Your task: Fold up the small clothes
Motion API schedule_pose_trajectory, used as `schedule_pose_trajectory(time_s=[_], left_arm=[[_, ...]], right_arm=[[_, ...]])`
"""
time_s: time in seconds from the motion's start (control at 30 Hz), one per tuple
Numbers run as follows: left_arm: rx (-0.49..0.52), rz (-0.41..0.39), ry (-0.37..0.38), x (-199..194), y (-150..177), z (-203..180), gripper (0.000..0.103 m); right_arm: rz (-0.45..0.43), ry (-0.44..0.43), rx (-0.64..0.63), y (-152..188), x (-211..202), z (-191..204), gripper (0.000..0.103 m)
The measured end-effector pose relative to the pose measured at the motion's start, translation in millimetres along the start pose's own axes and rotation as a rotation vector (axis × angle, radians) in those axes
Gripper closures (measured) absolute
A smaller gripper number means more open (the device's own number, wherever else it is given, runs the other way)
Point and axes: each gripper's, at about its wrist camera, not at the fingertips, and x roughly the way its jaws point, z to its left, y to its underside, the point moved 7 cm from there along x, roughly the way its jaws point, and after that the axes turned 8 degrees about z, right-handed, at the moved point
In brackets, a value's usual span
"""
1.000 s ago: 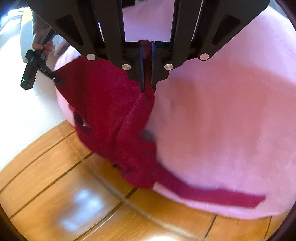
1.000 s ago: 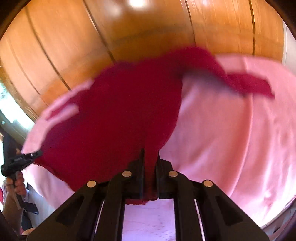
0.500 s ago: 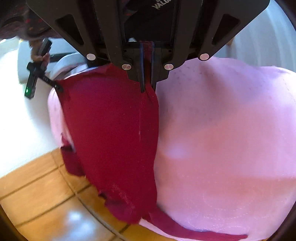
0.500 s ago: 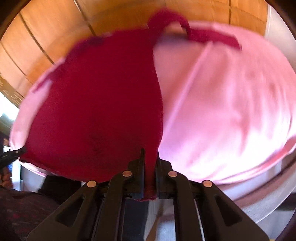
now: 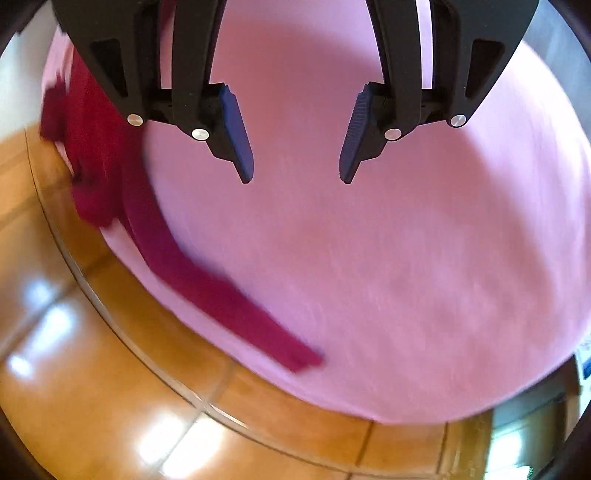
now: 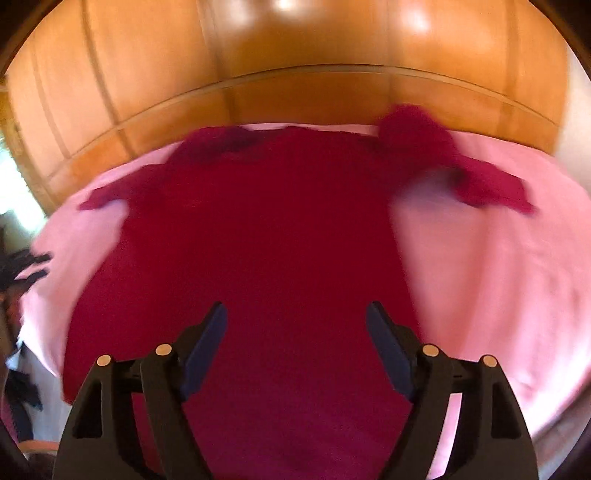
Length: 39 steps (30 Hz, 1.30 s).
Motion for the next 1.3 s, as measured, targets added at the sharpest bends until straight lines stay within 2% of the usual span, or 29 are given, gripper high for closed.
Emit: schedule_pose_trajectory(time_s=[0.1, 0.17, 0.2, 0.23, 0.37, 0.5, 0.63, 0.73, 0.77, 0.8, 0.93, 1.0, 1.1, 1.17, 1.3], left_arm=[[-0.015, -0.048, -0.050, 9.1, -41.9, 3.0, 0.046], [-0.017, -0.067, -0.100, 19.2, -71.3, 0.5, 0.046], [-0.019, -0.065, -0.103, 27.4, -82.9, -1.5, 0.046], [-0.021, -0.062, -0.100, 32.0, -94.3, 1.2, 0.046], [-0.042, -0.026, -0.106, 62.0, -133.0, 3.8, 0.046], [-0.077, -0.052, -0.200, 86.8, -164.4, 12.6, 0.046], [-0.105, -0.032, -0.167, 106.4, -178.9, 13.4, 0.046], [-0.059, -0.017, -0.144, 114.7, -184.9, 4.3, 0.048], [-0.040, -0.009, -0.136, 116.4, -186.1, -0.2, 0.077], [-0.017, 0.002, -0.127, 116.6, -185.2, -3.3, 0.096], [-0.002, -0.071, -0.122, 87.1, -181.2, 2.5, 0.097], [-0.002, -0.110, -0.166, 67.0, -175.8, 20.0, 0.098], [-0.055, -0.137, -0.214, 42.7, -160.7, 56.7, 0.098], [-0.066, -0.143, -0.266, 38.6, -153.0, 75.6, 0.098], [-0.085, -0.103, -0.347, 43.4, -120.6, 100.8, 0.098]], right_arm=[[0.030, -0.045, -0.048, -16.4, 38.0, 37.9, 0.021], [0.054, -0.025, -0.067, -21.1, 59.4, 46.5, 0.021], [0.069, 0.001, -0.082, -20.7, 73.4, 49.4, 0.020], [0.082, 0.017, -0.084, -20.8, 84.9, 50.0, 0.015], [0.038, 0.035, -0.105, -15.2, 93.7, 50.9, 0.004], [0.052, -0.013, -0.085, -14.5, 93.4, 44.6, 0.002], [0.058, -0.016, -0.100, -18.8, 98.3, 46.1, 0.002], [0.040, 0.000, -0.108, -16.4, 97.0, 47.3, 0.002], [0.036, -0.001, -0.106, -15.4, 96.7, 46.6, 0.002], [0.033, -0.004, -0.105, -15.8, 97.1, 46.7, 0.002], [0.026, 0.001, -0.106, -15.2, 97.6, 46.6, 0.002], [0.025, 0.005, -0.106, -15.3, 97.8, 46.7, 0.002], [0.023, 0.008, -0.106, -15.5, 98.0, 46.3, 0.002], [0.024, 0.008, -0.108, -15.7, 98.2, 46.1, 0.002], [0.022, 0.010, -0.109, -15.8, 97.7, 44.6, 0.002]])
